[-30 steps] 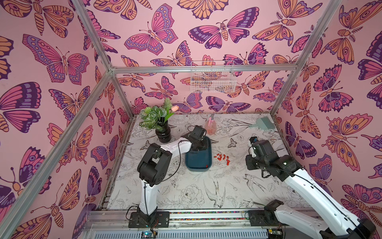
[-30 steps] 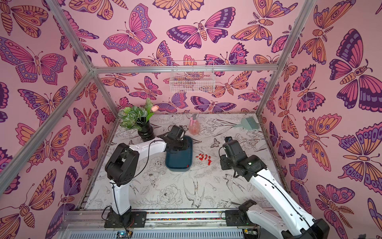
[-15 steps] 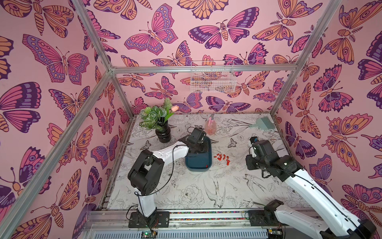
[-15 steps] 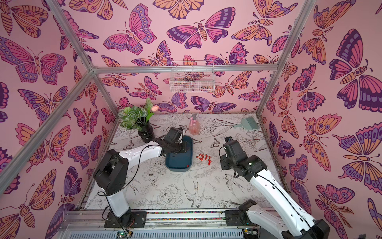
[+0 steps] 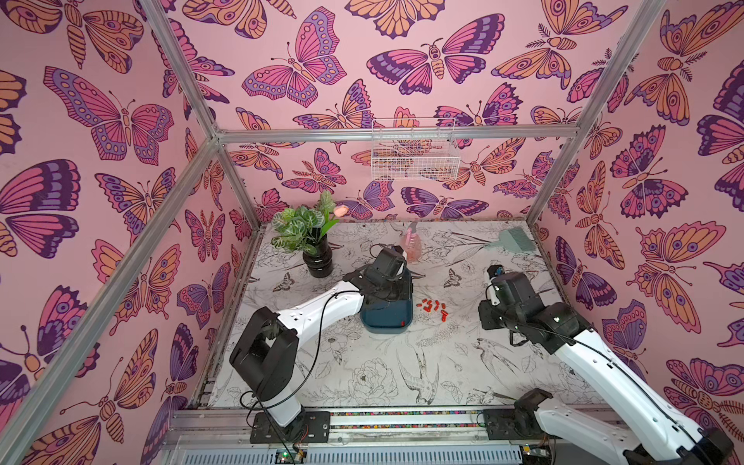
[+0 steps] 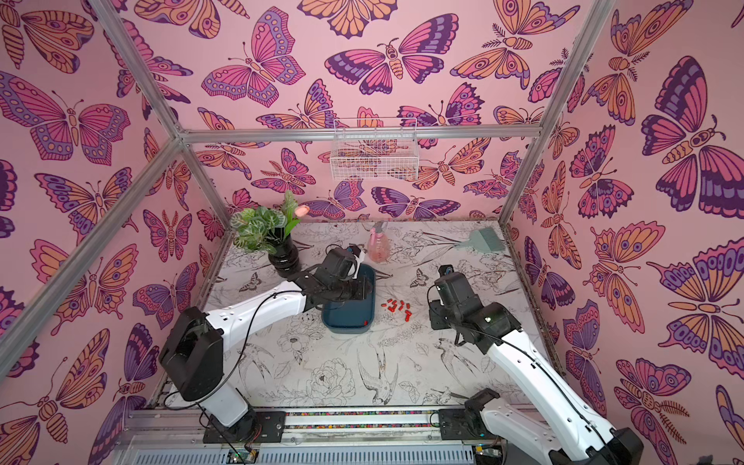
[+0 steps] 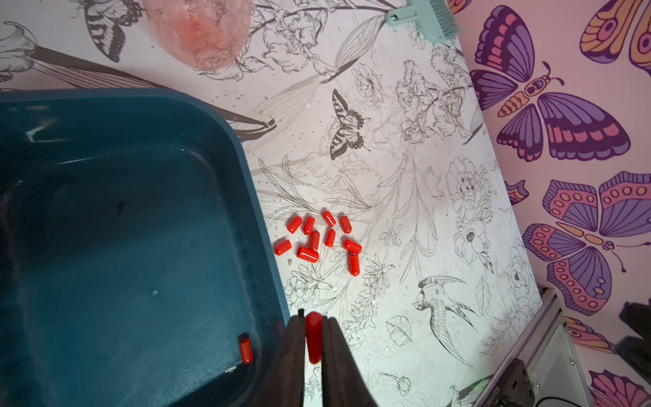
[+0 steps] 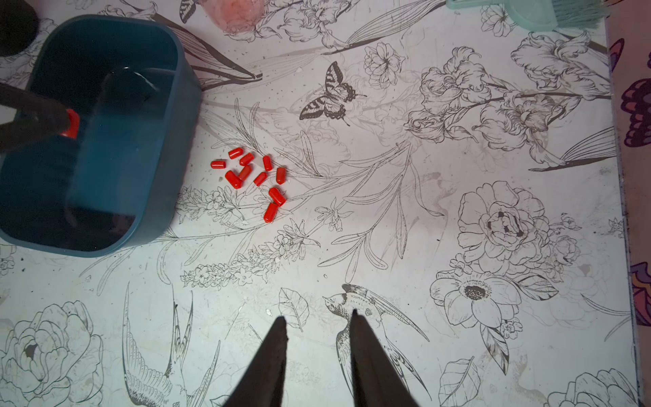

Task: Take the screw protection sleeves out of the storage box
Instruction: Place the screw protection sleeve at the center of the board.

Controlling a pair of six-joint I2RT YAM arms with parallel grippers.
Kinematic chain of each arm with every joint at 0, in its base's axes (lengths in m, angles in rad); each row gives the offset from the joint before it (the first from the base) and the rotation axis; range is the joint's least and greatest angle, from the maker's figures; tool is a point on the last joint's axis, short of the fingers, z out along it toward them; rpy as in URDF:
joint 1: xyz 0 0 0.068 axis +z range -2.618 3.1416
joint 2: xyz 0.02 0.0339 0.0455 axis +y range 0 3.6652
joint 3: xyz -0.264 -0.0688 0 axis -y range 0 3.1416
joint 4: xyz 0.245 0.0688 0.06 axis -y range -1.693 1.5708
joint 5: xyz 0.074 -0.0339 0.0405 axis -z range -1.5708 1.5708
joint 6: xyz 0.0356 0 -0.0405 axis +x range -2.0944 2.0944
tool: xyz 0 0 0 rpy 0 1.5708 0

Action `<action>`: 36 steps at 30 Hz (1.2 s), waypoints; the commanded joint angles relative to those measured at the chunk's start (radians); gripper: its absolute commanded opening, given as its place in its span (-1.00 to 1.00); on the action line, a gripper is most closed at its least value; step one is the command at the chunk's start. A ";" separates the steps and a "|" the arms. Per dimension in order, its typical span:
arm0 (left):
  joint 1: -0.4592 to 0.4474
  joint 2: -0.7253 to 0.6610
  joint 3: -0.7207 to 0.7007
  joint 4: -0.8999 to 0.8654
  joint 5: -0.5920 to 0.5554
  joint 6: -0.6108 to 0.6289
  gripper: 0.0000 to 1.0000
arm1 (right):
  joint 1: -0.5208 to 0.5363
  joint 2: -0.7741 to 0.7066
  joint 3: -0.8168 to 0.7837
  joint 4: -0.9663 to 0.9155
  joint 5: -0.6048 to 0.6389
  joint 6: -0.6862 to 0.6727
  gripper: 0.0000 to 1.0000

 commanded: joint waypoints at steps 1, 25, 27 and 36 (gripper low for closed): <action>-0.025 -0.011 0.016 -0.039 -0.016 0.011 -0.70 | -0.001 0.016 -0.009 0.035 0.010 0.016 -0.30; -0.121 0.201 0.251 -0.083 -0.022 0.018 -0.71 | -0.075 -0.049 -0.047 0.054 -0.018 0.018 -0.30; -0.121 0.232 0.268 -0.083 -0.023 0.018 -0.71 | -0.076 -0.053 -0.047 0.053 -0.016 0.020 -0.30; -0.125 0.338 0.296 -0.083 -0.019 0.021 -0.71 | -0.107 -0.052 -0.050 0.057 -0.035 0.025 -0.28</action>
